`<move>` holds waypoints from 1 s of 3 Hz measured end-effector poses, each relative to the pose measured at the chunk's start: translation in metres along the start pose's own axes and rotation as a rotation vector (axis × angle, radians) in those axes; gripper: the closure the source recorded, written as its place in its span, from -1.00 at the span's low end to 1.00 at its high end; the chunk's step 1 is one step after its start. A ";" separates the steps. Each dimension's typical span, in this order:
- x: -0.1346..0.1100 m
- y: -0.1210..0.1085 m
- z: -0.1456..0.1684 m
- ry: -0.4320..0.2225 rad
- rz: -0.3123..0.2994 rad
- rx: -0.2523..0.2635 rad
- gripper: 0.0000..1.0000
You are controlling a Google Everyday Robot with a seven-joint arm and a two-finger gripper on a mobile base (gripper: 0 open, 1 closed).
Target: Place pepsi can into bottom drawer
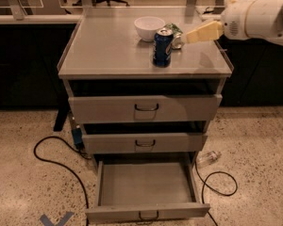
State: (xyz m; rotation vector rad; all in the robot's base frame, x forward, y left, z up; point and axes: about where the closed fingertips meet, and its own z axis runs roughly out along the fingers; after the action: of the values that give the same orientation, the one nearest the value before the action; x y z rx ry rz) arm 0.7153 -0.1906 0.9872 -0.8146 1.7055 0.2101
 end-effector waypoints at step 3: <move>0.016 0.017 0.018 0.036 0.008 -0.086 -1.00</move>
Offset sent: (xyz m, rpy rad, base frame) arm 0.0012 0.0134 -0.0020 -0.0088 0.0135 0.0300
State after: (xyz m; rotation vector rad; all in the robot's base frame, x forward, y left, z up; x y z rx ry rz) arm 0.7173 -0.1748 0.9620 -0.8796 1.7438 0.2767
